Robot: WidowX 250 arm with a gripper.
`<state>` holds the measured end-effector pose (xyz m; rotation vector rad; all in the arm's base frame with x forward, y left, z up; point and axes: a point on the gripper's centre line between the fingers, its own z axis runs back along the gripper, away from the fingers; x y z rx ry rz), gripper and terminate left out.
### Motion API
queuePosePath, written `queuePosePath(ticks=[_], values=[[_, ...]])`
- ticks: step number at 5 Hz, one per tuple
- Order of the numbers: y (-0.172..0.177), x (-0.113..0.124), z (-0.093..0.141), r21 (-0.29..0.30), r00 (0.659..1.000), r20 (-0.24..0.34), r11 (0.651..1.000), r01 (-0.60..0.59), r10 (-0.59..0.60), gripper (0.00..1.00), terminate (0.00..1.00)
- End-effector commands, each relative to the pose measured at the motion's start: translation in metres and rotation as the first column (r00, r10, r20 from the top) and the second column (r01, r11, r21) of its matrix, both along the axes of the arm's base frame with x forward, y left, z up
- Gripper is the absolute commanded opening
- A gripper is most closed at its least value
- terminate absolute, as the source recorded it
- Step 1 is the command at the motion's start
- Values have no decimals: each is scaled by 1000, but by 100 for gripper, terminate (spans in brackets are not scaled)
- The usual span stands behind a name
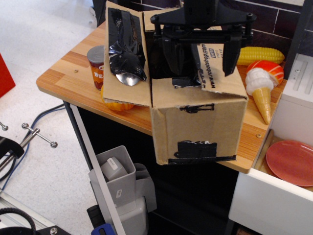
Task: Open small4fbox flaps
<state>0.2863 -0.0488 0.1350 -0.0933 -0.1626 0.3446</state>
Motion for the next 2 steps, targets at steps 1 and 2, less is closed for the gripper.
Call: queuePosePath(ticks=[1, 2], values=[[-5, 9, 13, -50, 997, 72, 999, -21, 25, 100, 0], [-8, 9, 7, -64, 995, 99, 998, -24, 30, 100, 0]])
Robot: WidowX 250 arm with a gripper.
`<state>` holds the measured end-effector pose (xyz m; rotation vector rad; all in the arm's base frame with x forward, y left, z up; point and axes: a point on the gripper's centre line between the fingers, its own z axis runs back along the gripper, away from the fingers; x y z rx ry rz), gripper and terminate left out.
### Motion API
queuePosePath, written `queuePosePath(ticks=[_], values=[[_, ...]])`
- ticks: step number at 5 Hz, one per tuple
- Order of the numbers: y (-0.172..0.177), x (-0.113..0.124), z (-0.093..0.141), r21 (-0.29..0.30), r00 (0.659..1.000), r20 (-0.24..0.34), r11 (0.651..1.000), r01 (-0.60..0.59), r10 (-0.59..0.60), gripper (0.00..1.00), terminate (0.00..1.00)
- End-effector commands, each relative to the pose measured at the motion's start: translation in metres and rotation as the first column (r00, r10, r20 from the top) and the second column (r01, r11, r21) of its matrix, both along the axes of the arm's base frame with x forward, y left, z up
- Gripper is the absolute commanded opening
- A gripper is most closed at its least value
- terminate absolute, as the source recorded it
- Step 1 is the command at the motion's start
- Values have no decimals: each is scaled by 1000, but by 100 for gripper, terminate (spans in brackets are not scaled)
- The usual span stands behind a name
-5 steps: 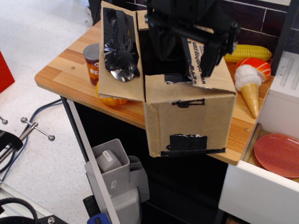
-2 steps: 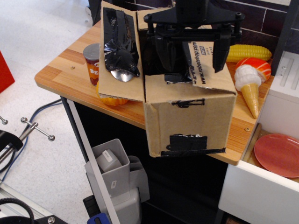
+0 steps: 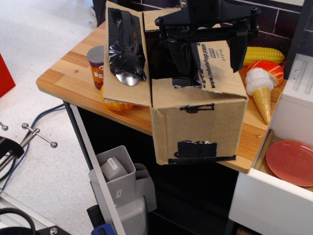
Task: Open small4fbox flaps
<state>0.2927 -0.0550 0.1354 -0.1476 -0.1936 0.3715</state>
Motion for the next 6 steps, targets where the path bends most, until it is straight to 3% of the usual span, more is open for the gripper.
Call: queuePosePath(ticks=[1, 3, 4, 6], values=[[-4, 4, 3, -20, 998, 61, 1000, -2, 3, 100, 0], [-13, 11, 8, -20, 994, 101, 999, 42, -39, 100, 0], [-22, 18, 17, 3, 978, 133, 987, 159, -158, 100, 0], [-42, 25, 36, 90, 961, 127, 967, 237, -247, 100, 0]])
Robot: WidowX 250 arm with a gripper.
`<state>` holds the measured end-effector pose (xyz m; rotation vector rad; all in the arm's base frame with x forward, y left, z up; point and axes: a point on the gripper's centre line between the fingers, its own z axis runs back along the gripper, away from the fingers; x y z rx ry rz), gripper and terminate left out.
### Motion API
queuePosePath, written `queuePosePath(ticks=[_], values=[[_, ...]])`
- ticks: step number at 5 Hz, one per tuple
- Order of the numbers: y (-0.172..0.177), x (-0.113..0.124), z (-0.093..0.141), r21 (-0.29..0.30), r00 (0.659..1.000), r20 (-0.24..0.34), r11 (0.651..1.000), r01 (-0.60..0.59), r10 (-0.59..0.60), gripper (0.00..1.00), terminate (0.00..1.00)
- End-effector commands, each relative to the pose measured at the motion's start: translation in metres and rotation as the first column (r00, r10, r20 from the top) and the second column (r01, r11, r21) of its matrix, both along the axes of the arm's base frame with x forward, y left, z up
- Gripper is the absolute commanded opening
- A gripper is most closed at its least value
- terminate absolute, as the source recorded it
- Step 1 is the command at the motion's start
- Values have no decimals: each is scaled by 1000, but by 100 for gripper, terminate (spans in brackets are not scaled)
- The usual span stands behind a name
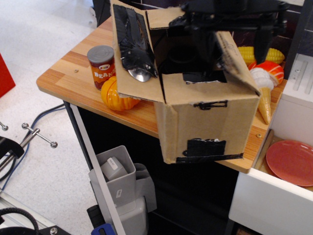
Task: Open small4fbox flaps
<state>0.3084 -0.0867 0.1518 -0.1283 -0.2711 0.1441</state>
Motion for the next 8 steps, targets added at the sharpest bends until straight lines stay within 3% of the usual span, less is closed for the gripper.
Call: queuePosePath(ticks=[1, 3, 5, 6, 8], values=[[-19, 17, 27, 67, 994, 71, 995, 74, -78, 100, 0], [-39, 33, 21, 65, 990, 111, 995, 79, -85, 100, 0], [-56, 38, -3, 56, 982, 165, 995, 85, -93, 100, 0], [-60, 43, -18, 24, 982, 163, 995, 93, -96, 100, 0], [-60, 46, -41, 28, 983, 116, 989, 143, -145, 100, 0]])
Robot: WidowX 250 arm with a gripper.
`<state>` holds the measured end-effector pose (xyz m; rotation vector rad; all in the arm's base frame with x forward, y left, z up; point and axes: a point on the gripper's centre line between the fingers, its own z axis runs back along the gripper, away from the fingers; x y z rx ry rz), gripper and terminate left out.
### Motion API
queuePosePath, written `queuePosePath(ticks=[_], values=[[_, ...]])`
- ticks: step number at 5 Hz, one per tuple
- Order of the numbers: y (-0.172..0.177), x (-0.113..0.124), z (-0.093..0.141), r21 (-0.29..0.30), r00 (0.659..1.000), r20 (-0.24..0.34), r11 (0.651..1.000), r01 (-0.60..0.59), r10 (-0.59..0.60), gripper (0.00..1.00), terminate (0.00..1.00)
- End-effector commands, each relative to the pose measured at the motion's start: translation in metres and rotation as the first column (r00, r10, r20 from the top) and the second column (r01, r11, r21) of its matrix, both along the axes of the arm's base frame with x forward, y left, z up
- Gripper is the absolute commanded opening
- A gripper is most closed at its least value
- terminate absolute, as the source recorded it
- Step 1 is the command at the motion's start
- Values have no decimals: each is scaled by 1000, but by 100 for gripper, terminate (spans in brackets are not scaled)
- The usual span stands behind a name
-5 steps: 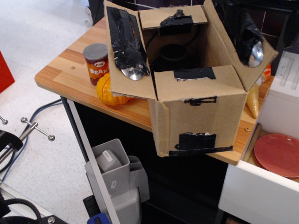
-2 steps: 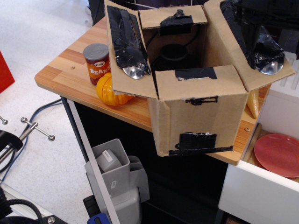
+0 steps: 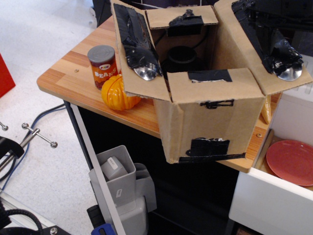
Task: Open small4fbox flaps
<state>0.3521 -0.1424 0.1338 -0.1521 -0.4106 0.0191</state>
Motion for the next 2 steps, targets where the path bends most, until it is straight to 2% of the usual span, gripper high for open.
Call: queuePosePath(ticks=[1, 2], values=[[-7, 1, -27, 48, 1000, -8, 999, 15, -14, 100, 0], [-8, 1, -23, 22, 1000, -22, 999, 23, -22, 100, 100]])
